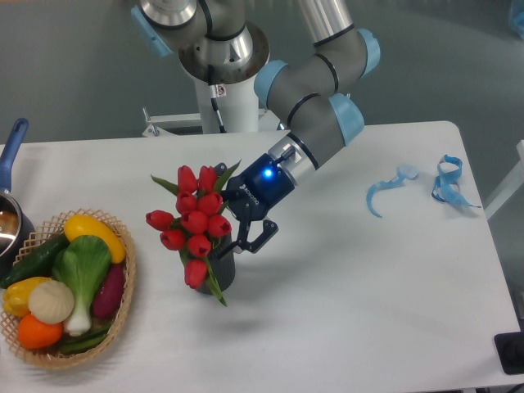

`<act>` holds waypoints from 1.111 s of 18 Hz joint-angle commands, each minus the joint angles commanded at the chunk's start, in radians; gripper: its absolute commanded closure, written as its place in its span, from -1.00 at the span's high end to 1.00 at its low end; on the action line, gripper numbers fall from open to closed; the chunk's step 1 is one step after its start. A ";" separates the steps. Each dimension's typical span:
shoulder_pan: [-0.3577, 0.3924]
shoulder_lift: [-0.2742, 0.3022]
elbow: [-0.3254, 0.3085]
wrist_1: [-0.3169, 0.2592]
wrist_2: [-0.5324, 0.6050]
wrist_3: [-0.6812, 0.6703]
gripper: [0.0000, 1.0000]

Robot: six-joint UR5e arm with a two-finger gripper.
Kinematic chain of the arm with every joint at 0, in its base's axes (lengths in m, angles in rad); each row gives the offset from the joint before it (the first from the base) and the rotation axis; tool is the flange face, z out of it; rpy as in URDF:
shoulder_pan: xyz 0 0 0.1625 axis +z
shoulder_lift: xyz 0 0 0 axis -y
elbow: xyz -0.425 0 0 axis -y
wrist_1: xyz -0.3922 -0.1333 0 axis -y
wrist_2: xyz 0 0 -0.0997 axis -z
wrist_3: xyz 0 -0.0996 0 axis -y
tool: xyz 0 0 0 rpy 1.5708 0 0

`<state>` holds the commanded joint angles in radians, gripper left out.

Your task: Insert the flowers into the vase

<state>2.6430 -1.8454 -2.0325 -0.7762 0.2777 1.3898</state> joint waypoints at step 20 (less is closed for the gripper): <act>0.215 0.265 0.240 -0.018 0.673 0.008 1.00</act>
<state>2.8577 -1.5800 -1.7921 -0.7945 0.9507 1.3975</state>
